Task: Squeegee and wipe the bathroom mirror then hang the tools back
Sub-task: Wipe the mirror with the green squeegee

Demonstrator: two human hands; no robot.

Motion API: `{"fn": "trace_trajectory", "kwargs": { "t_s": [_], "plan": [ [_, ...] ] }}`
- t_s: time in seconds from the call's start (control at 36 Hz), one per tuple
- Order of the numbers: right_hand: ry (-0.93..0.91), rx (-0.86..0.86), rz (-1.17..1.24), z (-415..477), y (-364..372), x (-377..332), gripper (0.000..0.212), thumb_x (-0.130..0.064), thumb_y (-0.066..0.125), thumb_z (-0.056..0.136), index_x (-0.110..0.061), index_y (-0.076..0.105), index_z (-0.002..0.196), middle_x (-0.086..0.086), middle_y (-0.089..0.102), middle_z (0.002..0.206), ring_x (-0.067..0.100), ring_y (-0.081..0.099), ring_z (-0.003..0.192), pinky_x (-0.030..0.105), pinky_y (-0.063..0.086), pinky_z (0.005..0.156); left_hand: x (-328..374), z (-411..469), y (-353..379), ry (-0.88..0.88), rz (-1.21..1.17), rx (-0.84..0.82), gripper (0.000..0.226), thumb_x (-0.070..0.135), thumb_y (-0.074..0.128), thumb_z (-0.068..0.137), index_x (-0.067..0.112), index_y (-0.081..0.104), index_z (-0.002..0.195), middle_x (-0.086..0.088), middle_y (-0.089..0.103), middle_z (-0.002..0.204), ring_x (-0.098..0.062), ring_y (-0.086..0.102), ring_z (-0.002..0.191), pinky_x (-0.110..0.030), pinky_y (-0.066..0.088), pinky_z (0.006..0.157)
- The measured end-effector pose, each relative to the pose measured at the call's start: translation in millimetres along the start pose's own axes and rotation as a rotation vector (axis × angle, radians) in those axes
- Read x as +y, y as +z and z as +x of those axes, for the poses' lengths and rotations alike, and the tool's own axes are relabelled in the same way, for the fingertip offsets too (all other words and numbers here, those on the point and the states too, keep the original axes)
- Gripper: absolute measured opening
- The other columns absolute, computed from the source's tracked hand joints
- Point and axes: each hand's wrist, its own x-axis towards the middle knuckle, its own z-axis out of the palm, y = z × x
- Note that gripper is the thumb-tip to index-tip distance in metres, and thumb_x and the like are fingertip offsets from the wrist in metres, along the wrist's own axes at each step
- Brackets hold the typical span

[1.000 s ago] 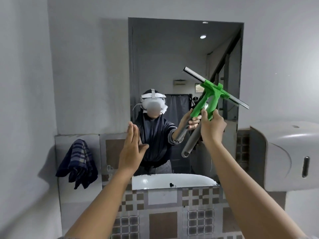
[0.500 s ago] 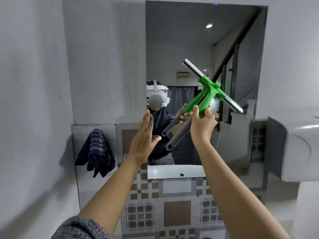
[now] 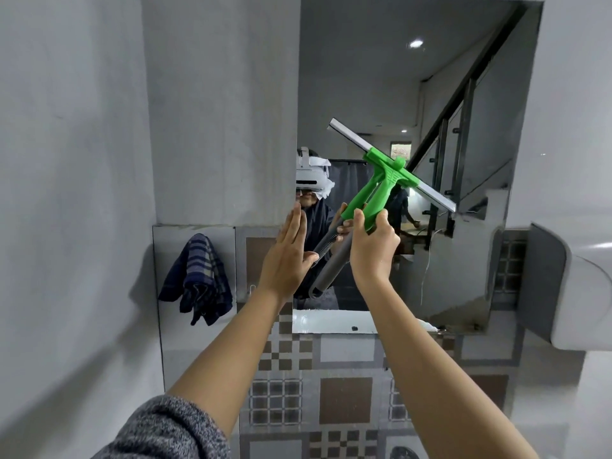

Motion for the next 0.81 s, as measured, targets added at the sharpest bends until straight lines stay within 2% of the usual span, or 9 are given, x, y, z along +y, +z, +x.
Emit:
{"fn": "trace_trajectory", "kwargs": {
  "t_s": [0.14, 0.28, 0.36, 0.42, 0.56, 0.69, 0.75, 0.81],
  "plan": [
    [-0.018, -0.046, -0.053, -7.1, 3.1, 6.8, 0.041, -0.035, 0.048, 0.094, -0.001, 0.049, 0.118, 0.0, 0.057, 0.072, 0.009, 0.054, 0.057, 0.022, 0.043, 0.048, 3.8, -3.2, 0.4, -0.028, 0.001, -0.009, 0.082, 0.024, 0.061, 0.088, 0.005, 0.007, 0.146, -0.006, -0.002, 0.156, -0.017, -0.003, 0.143, -0.039, 0.036, 0.109],
    [-0.05, -0.111, -0.114, -12.5, 3.2, 13.7, 0.043, -0.038, 0.047, 0.094, -0.004, 0.046, 0.121, 0.005, 0.059, 0.078, 0.017, 0.055, 0.061, 0.031, 0.047, 0.05, 5.1, -7.6, 1.4, -0.036, 0.04, -0.013, 0.077, 0.023, 0.06, 0.088, 0.005, 0.011, 0.145, -0.008, 0.004, 0.155, -0.018, 0.0, 0.142, -0.043, 0.04, 0.105],
    [-0.074, -0.147, -0.196, -15.9, 0.2, 19.5, 0.047, -0.043, 0.044, 0.094, -0.008, 0.043, 0.125, 0.01, 0.063, 0.085, 0.028, 0.061, 0.075, 0.038, 0.052, 0.055, 7.3, -10.5, 2.5, -0.046, 0.05, -0.012, 0.074, 0.021, 0.059, 0.089, 0.005, 0.013, 0.145, -0.009, 0.007, 0.155, -0.018, 0.002, 0.141, -0.044, 0.037, 0.107],
    [-0.088, -0.183, -0.255, -18.2, -4.0, 21.7, 0.05, -0.044, 0.043, 0.094, -0.011, 0.038, 0.131, 0.011, 0.063, 0.087, 0.029, 0.062, 0.077, 0.041, 0.053, 0.056, 8.9, -11.6, 3.9, -0.06, 0.044, -0.009, 0.073, 0.02, 0.057, 0.09, 0.005, 0.013, 0.145, -0.008, 0.007, 0.155, -0.017, 0.0, 0.14, -0.043, 0.033, 0.11],
    [-0.175, -0.231, -0.391, -13.5, -21.5, 26.0, 0.052, -0.039, 0.043, 0.095, -0.01, 0.033, 0.137, 0.011, 0.065, 0.089, 0.028, 0.061, 0.076, 0.036, 0.048, 0.055, 14.3, -17.7, 12.1, -0.099, 0.018, 0.024, 0.067, 0.016, 0.052, 0.093, 0.004, 0.011, 0.145, -0.01, 0.007, 0.155, -0.019, 0.0, 0.141, -0.045, 0.029, 0.112],
    [-0.294, -0.26, -0.547, -3.8, -44.6, 32.4, 0.049, -0.035, 0.043, 0.097, -0.009, 0.034, 0.137, 0.01, 0.066, 0.098, 0.028, 0.061, 0.077, 0.029, 0.036, 0.053, 23.4, -29.8, 26.1, -0.16, -0.019, 0.048, 0.069, 0.014, 0.05, 0.094, 0.008, 0.004, 0.145, -0.008, 0.002, 0.155, -0.021, 0.002, 0.143, -0.045, 0.025, 0.114],
    [-0.331, -0.27, -0.604, 2.3, -54.7, 34.5, 0.05, -0.036, 0.042, 0.097, -0.01, 0.033, 0.139, 0.008, 0.066, 0.104, 0.028, 0.062, 0.08, 0.03, 0.037, 0.055, 26.7, -34.4, 31.2, -0.183, -0.022, 0.049, 0.07, 0.015, 0.049, 0.094, 0.009, 0.002, 0.146, -0.006, -0.001, 0.156, -0.02, 0.0, 0.143, -0.043, 0.019, 0.116],
    [-0.361, -0.279, -0.661, 10.3, -64.4, 36.1, 0.052, -0.038, 0.04, 0.097, -0.011, 0.032, 0.14, 0.008, 0.065, 0.108, 0.03, 0.062, 0.085, 0.031, 0.038, 0.057, 30.6, -38.1, 35.2, -0.205, -0.035, 0.053, 0.073, 0.017, 0.051, 0.094, 0.011, -0.001, 0.145, -0.004, -0.004, 0.155, -0.02, -0.001, 0.143, -0.043, 0.02, 0.116]
  ]
}}
